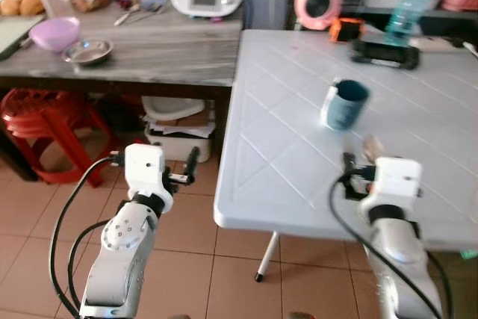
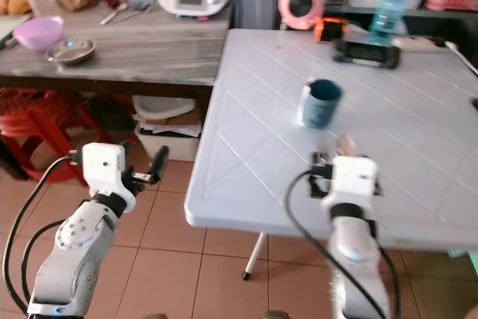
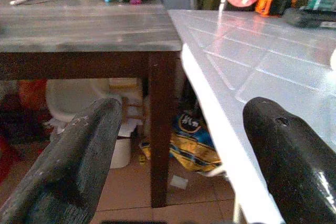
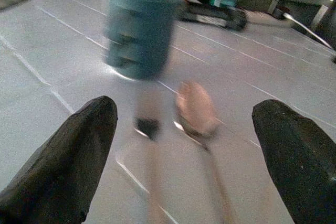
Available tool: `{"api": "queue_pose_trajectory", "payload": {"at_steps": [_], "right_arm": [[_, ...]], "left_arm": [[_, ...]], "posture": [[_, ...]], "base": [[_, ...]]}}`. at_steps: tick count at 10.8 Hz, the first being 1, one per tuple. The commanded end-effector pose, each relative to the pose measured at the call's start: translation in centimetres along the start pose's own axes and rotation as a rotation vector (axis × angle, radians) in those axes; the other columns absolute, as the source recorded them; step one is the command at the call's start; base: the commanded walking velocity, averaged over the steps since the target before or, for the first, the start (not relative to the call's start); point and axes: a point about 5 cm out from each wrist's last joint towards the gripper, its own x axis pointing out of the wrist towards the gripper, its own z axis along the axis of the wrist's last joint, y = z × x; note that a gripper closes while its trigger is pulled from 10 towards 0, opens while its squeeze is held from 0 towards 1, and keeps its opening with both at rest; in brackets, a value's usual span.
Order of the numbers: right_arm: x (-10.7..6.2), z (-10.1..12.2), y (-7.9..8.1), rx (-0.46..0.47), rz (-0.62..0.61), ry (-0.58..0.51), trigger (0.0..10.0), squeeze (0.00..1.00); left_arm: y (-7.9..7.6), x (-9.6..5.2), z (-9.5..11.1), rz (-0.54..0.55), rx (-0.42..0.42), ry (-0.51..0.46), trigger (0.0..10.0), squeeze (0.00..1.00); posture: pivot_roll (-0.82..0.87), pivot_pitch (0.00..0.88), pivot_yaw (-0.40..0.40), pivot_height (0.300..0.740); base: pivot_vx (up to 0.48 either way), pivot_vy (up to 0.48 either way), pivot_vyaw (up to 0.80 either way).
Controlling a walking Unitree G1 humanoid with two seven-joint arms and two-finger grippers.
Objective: Setting the table
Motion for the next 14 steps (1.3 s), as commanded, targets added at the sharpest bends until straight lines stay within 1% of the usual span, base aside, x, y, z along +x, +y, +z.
{"api": "queue_pose_trajectory", "payload": {"at_steps": [1,2,3,5,7,8,9,10,11,12,14], "right_arm": [[-0.1,0.0,-0.4,0.003,-0.033,0.014,10.0,0.0],[-0.4,-0.7,-1.0,0.027,-0.077,0.058,10.0,0.0],[-0.3,-0.7,-1.2,0.033,-0.088,0.06,10.0,0.0],[0.7,0.4,-2.0,0.034,-0.1,0.037,10.0,0.0],[1.4,1.4,-2.2,0.028,-0.08,0.011,10.0,0.0],[1.9,1.9,-1.7,0.031,-0.044,0.011,10.0,0.0],[2.1,1.9,-1.1,0.024,0.014,0.035,10.0,0.0],[2.1,1.7,-0.8,0.025,0.039,0.053,10.0,0.0],[2.2,1.7,-0.2,0.032,0.101,0.078,10.0,0.0],[2.2,1.5,0.0,0.033,0.149,0.106,10.0,0.0],[2.2,1.3,-0.2,0.025,0.193,0.129,10.0,0.0]], "left_arm": [[0.0,-0.3,0.2,-0.017,0.01,0.009,10.0,0.0],[0.1,-0.5,0.0,-0.029,0.013,0.026,10.0,0.0],[0.2,-0.5,0.1,-0.033,0.018,0.033,10.0,0.0],[0.0,-0.8,0.2,-0.084,0.037,0.053,10.0,0.0],[0.2,-1.1,0.3,-0.083,0.043,0.063,10.0,0.0],[0.3,-1.2,0.4,-0.087,0.049,0.072,10.0,0.0],[0.3,-1.2,0.4,-0.089,0.053,0.077,10.0,0.0],[0.4,-1.2,0.4,-0.089,0.054,0.079,10.0,0.0],[0.4,-1.1,0.4,-0.086,0.057,0.084,10.0,0.0],[0.4,-1.1,0.4,-0.083,0.057,0.087,10.0,0.0],[0.3,-1.0,0.4,-0.081,0.056,0.09,10.0,0.0]], "posture": [[-0.03,0.0,0.04,0.74],[-0.03,0.009,0.046,0.74],[-0.03,0.014,0.048,0.74],[-0.03,0.048,0.063,0.74],[-0.02,0.061,0.07,0.74],[-0.02,0.065,0.072,0.74],[-0.02,0.067,0.074,0.74],[-0.02,0.067,0.074,0.74],[-0.02,0.068,0.073,0.74],[-0.02,0.067,0.073,0.74],[-0.02,0.066,0.071,0.74]], "base": [[0.0,0.0,0.0],[0.0,0.0,0.0],[0.0,0.0,0.0],[0.0,0.0,0.0],[0.0,0.0,0.0],[0.0,0.0,0.0],[0.0,0.0,0.0],[0.0,0.0,0.0],[0.0,0.0,0.0],[0.0,0.0,0.0],[0.0,0.0,0.0]]}}
